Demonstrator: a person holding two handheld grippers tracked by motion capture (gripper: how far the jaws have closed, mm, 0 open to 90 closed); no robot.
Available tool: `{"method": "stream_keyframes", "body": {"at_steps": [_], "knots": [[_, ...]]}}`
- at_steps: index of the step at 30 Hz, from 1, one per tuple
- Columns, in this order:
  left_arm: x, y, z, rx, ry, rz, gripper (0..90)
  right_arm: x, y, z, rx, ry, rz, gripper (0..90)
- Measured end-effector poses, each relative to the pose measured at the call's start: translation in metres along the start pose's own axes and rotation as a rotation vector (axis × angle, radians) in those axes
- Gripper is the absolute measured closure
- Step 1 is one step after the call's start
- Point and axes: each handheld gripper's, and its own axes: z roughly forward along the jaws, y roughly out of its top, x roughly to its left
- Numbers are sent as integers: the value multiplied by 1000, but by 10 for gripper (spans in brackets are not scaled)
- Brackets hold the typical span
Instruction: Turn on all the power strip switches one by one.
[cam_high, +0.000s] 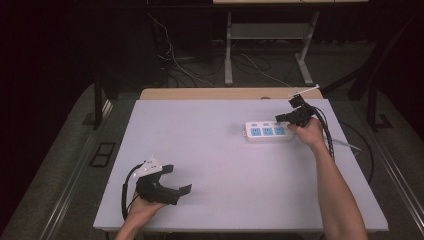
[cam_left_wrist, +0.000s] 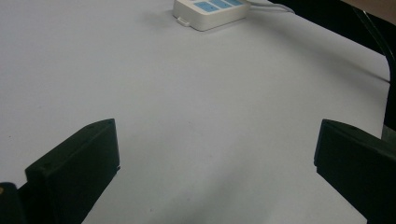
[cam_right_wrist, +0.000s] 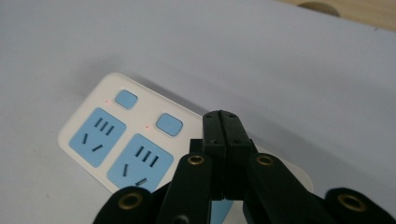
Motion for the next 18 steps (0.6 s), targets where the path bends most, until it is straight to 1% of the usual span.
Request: {"method": "stream_keyframes", "body": {"at_steps": [2,5,7,8,11,13,14,15,17,18], "knots": [[0,0,0,-1,0,-1,0,1,2,-5,-11,2,-2,898],[0,0,0,0,0,0,0,4,2,-11,-11,1,-16,897],[0,0,1,-2,-1,0,0,6,1,-17,-11,1,-10,893],[-1,0,1,-3,-1,0,0,7,1,-19,-10,4,-14,868],[-1,0,1,-4,-1,0,0,11,-1,-23,-5,-1,-7,780],[-2,0,1,-2,-2,-2,0,15,-2,-25,-6,-10,0,673],[-2,0,1,-4,-3,-2,0,17,-3,-27,-11,-20,-3,633],[-2,0,0,-4,-3,-1,0,19,-4,-29,-18,-20,1,597],[-3,1,1,-5,-3,-1,0,22,-6,-34,-36,-5,11,530],[-3,1,1,-5,-4,-2,0,24,-7,-37,-42,-8,8,490]]}}
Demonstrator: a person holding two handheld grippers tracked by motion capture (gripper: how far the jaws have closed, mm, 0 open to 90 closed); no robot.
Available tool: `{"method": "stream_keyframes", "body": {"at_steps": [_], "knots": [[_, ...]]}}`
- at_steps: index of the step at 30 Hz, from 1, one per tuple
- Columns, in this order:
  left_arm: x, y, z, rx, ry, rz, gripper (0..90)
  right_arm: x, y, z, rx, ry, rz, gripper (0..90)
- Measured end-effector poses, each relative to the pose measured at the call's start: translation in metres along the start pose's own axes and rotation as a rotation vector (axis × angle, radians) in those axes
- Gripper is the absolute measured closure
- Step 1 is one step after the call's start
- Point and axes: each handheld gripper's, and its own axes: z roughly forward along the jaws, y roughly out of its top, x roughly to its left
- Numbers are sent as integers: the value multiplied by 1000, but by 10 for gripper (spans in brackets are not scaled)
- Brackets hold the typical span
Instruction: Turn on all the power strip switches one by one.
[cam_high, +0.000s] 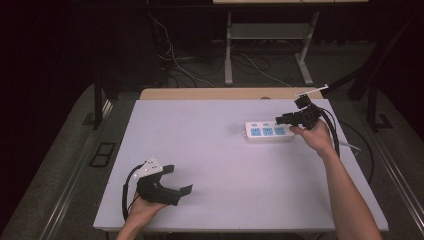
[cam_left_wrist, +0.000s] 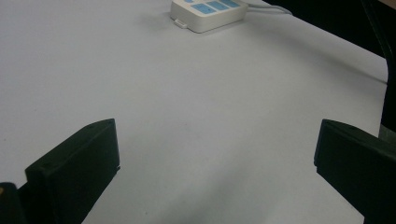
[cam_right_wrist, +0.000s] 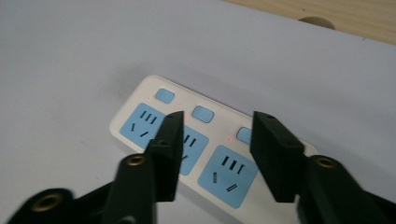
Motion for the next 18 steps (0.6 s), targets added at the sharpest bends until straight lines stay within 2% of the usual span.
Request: {"method": "stream_keyframes", "body": {"at_steps": [7,9,10,12,15,18], "knots": [[-1,1,1,-1,-3,3,0,12,-11,-17,-37,-12,18,176],[-2,1,0,-6,-7,2,0,15,-16,-21,-37,16,22,60],[-2,1,0,-10,-7,1,0,18,-18,-24,-42,13,15,1],[-2,1,-1,-15,-8,-1,0,23,-23,-31,-51,13,2,3],[-2,1,-1,-18,-8,-5,0,29,-31,-40,-62,49,9,2],[-2,1,-1,-17,-9,-4,0,37,-38,-48,-70,59,-8,2]]}}
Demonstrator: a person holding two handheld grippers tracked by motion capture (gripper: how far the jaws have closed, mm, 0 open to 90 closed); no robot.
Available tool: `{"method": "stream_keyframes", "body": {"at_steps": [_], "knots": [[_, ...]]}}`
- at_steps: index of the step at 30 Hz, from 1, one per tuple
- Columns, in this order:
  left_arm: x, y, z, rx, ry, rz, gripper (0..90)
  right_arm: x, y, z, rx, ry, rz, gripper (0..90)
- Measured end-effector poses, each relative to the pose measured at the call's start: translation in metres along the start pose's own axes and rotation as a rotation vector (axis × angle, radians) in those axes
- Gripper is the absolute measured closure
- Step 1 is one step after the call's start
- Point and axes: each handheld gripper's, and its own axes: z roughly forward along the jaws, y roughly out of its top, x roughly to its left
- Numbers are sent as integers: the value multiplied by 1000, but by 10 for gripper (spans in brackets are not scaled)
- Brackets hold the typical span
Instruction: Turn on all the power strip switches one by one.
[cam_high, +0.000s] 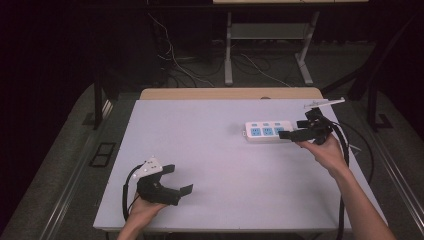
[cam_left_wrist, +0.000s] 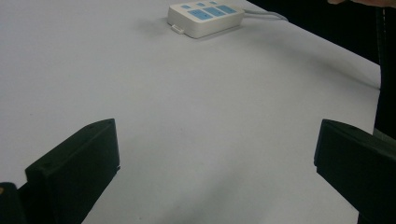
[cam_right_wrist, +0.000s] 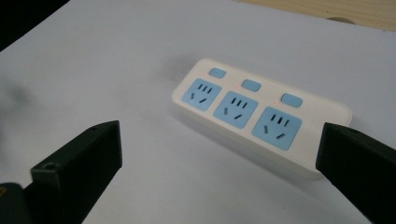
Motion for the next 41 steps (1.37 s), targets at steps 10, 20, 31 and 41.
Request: {"method": "stream_keyframes", "body": {"at_steps": [10,20,31,41], "knots": [[-1,0,0,-3,3,-3,0,21,-26,-22,-31,57,-16,3],[1,0,0,-3,6,-8,0,36,-62,-32,-75,98,-8,3],[1,-1,-1,1,7,-7,0,61,-106,-37,-122,124,-30,3],[5,-1,0,4,14,-15,0,64,-134,-36,-125,122,-30,4]]}}
